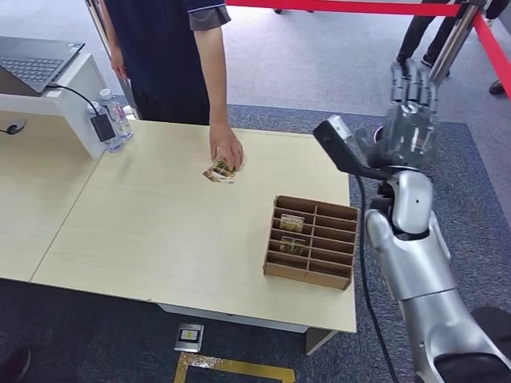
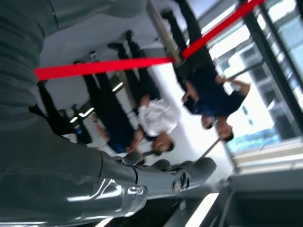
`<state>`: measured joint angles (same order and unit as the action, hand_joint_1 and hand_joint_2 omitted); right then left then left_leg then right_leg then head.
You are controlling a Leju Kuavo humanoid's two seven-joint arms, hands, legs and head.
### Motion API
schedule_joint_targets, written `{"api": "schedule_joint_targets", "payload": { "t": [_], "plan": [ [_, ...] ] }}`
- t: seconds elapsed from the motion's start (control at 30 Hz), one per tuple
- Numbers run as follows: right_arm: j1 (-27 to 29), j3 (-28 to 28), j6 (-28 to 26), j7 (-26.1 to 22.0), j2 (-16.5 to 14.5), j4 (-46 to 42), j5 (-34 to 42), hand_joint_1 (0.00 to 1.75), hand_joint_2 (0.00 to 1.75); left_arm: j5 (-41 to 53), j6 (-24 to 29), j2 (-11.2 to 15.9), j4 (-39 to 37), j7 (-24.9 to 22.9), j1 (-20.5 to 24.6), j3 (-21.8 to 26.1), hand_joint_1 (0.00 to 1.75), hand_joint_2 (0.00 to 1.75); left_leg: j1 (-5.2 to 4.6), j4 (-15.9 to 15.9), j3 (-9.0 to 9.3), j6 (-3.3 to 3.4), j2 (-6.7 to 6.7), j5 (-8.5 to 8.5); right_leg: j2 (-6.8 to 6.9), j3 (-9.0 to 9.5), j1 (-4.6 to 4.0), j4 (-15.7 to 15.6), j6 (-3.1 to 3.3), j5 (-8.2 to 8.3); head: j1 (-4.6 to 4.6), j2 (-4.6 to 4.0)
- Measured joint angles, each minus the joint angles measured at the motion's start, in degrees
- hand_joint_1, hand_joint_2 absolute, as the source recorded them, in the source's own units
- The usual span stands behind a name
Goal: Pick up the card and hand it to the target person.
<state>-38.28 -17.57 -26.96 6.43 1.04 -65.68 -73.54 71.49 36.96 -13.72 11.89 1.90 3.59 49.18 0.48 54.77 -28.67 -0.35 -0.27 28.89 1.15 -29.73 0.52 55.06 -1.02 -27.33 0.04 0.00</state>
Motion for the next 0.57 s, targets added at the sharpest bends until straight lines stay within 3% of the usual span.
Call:
{"api": "schedule_joint_targets", "payload": {
  "t": [0.13,0.23,0.4,0.57],
  "plan": [
    [13.49,12.58,-7.83,-2.45,4.96,-13.59,4.71,0.00,1.75,0.05,-0.03,-0.24,0.00,0.47,-0.24,0.27,0.00,1.75,-0.01,-0.01,0.01,0.10,0.01,0.17,0.01,0.05,0.01,-0.08,-0.09,-0.06,0.01,0.00],
    [23.20,22.94,-12.06,-6.67,6.28,-22.42,11.89,0.00,1.75,0.28,-0.23,-0.37,0.00,0.65,-0.29,0.28,0.00,1.75,-0.01,-0.02,0.04,0.11,0.02,0.29,0.01,0.07,0.02,-0.11,-0.17,-0.14,0.00,0.00],
    [36.90,44.14,-12.41,-18.19,2.71,-31.72,29.63,0.00,1.75,0.93,-0.61,-0.46,0.00,0.67,-0.40,0.28,0.00,1.75,-0.01,-0.06,0.04,0.12,0.02,0.40,0.01,0.09,0.02,-0.11,-0.18,-0.27,0.01,0.00],
    [41.42,61.76,-6.87,-24.89,-2.44,-31.25,37.13,0.00,1.75,1.65,-1.31,-0.48,0.00,0.19,-0.30,0.29,0.00,1.75,-0.01,-0.09,0.09,0.03,0.09,0.47,0.00,0.11,0.01,-0.11,-0.15,-0.29,0.02,0.00]
  ]
}}
